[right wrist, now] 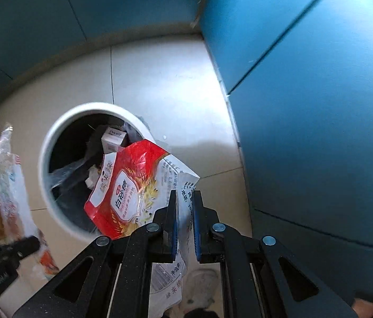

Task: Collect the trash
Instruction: 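Carry plastic bag and sugar bag over the bin and open both tools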

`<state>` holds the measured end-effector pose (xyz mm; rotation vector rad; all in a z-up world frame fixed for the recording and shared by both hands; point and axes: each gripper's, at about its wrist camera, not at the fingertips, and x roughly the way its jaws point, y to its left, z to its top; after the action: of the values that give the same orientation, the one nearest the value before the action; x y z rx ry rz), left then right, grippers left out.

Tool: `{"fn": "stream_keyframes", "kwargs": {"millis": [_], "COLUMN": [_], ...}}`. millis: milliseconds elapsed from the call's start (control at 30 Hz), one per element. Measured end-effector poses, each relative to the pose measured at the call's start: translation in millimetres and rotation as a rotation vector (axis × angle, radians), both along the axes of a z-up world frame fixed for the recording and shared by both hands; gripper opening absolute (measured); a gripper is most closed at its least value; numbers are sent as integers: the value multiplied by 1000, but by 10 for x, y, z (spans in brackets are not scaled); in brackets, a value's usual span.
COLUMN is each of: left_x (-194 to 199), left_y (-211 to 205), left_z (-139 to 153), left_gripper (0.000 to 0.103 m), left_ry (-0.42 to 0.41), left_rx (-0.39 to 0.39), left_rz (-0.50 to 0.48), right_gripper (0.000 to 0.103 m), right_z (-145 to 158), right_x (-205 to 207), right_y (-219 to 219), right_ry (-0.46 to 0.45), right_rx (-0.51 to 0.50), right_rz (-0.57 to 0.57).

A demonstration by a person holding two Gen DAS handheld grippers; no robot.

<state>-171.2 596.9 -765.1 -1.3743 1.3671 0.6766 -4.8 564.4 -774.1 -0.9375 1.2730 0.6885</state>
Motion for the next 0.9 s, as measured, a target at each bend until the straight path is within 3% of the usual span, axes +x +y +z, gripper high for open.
{"fn": "stream_keyframes", "kwargs": {"millis": [100, 200, 267, 333, 400, 567, 600, 633, 667, 733, 900], "left_x": [0, 19, 72, 158, 217, 324, 318, 346, 345, 323, 205], "left_y": [61, 116, 176, 216, 247, 266, 276, 289, 294, 298, 196], "left_z": [-290, -477, -557, -601, -638, -645, -685, -710, -710, -673, -433], "left_gripper": [0, 0, 0, 0, 1, 7, 16, 48, 97, 103, 103], "left_ry": [-27, -45, -55, -64, -70, -32, -23, -7, -1, -3, 93], "left_rx": [-50, -73, -82, -90, -91, -48, -36, -27, -19, 7, 145], "left_rz": [43, 71, 90, 103, 96, 67, 69, 70, 70, 67, 15], "right_gripper": [10, 12, 22, 59, 73, 78, 82, 88, 91, 102, 103], "right_z": [-343, -578, -629, -573, -455, -265, -228, -185, -158, -128, -84], "right_x": [29, 34, 64, 132, 221, 416, 459, 491, 509, 522, 429], "right_y": [127, 250, 285, 261, 201, 79, 50, 6, -27, -91, -231], "right_ry": [9, 89, 156, 189, 179, 180, 172, 161, 153, 135, 112], "right_rx": [-40, -48, -32, -8, 28, 89, 97, 104, 110, 115, 124], "right_rz": [30, 36, 21, 10, 12, 2, 0, -2, -2, 4, 32]}}
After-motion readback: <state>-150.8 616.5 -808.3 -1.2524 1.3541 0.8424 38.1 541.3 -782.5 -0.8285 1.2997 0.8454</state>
